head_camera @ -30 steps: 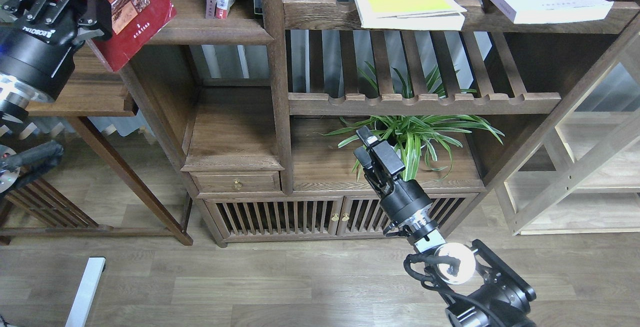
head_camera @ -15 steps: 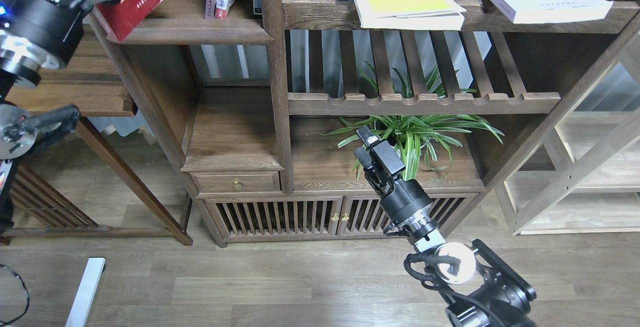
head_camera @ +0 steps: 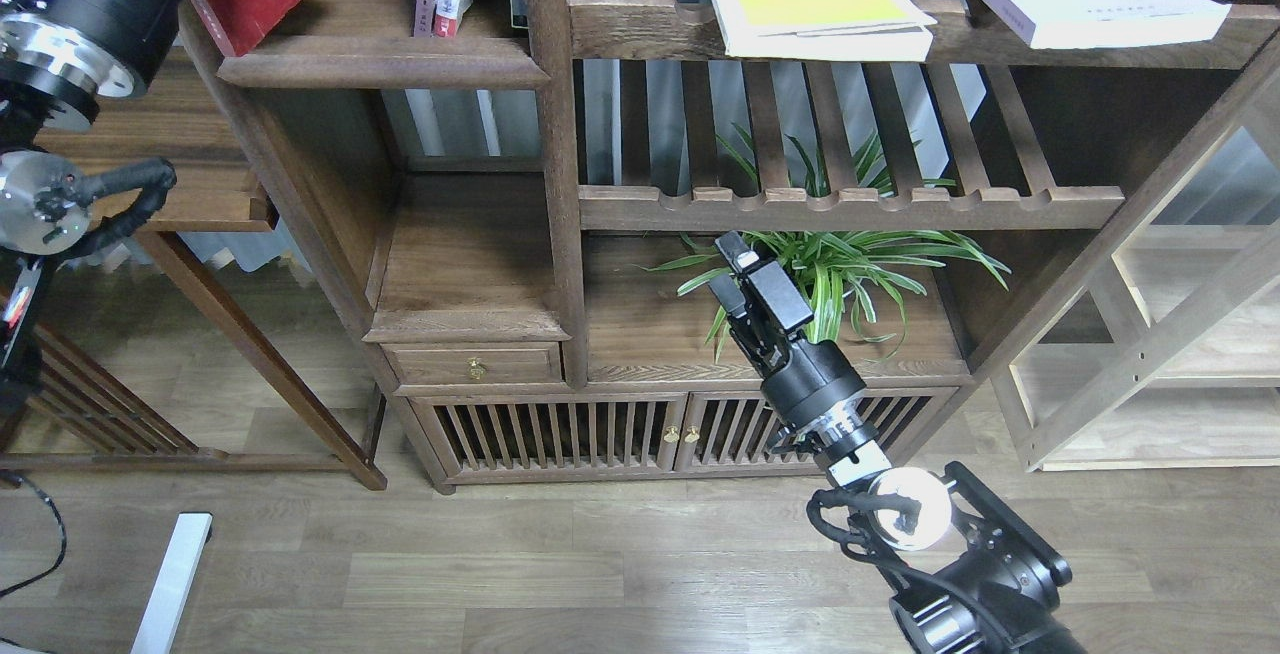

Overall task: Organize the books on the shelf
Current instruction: 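Push the red book onto the top shelf with the left gripper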

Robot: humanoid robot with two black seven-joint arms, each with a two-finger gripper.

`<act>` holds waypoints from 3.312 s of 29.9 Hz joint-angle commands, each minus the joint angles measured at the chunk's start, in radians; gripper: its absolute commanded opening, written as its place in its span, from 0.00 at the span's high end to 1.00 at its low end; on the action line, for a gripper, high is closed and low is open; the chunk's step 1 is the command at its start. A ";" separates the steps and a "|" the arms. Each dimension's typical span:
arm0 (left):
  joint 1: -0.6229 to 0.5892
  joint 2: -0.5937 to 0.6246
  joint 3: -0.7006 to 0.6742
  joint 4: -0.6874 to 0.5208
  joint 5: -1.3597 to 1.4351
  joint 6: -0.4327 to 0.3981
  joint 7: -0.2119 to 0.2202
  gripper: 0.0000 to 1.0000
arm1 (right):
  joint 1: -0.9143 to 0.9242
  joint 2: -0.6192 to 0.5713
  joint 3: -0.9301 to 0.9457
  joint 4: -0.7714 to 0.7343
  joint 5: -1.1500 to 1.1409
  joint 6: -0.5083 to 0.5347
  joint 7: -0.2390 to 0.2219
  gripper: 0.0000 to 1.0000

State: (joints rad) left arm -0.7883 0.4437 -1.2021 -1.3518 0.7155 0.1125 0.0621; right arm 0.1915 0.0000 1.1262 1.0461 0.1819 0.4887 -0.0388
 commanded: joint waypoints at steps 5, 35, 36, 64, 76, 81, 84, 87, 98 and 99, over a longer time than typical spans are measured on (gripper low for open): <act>-0.097 -0.074 0.050 0.134 -0.004 -0.001 -0.034 1.00 | 0.012 0.000 0.009 0.002 0.001 0.000 0.000 0.05; -0.327 -0.146 0.190 0.522 -0.076 -0.039 -0.142 0.99 | 0.009 0.000 0.050 0.011 0.004 0.000 -0.001 0.05; -0.330 -0.152 0.202 0.530 -0.076 -0.039 -0.142 0.98 | 0.008 0.000 0.050 0.011 0.004 0.000 -0.001 0.05; -0.382 -0.209 0.322 0.577 -0.080 -0.010 -0.160 0.91 | -0.001 0.000 0.072 0.026 0.005 0.000 -0.001 0.05; -0.404 -0.224 0.391 0.591 -0.080 0.081 -0.171 0.72 | -0.001 0.000 0.078 0.028 0.007 0.000 -0.001 0.05; -0.404 -0.230 0.394 0.606 -0.080 0.082 -0.200 0.70 | -0.001 0.000 0.079 0.028 0.005 0.000 -0.001 0.05; -0.405 -0.230 0.394 0.608 -0.080 0.090 -0.202 0.67 | -0.003 0.000 0.079 0.028 0.005 0.000 -0.001 0.05; -0.407 -0.238 0.389 0.609 -0.080 0.104 -0.206 0.66 | -0.003 0.000 0.079 0.028 0.005 0.000 -0.001 0.05; -0.439 -0.272 0.389 0.678 -0.119 0.115 -0.275 0.72 | -0.006 0.000 0.078 0.028 0.005 0.000 -0.003 0.05; -0.439 -0.272 0.391 0.680 -0.119 0.115 -0.275 0.72 | -0.006 0.000 0.078 0.028 0.005 0.000 -0.003 0.05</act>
State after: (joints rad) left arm -1.2217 0.1786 -0.8215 -0.6831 0.6092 0.2273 -0.2059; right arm 0.1877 0.0000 1.2044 1.0738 0.1871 0.4887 -0.0407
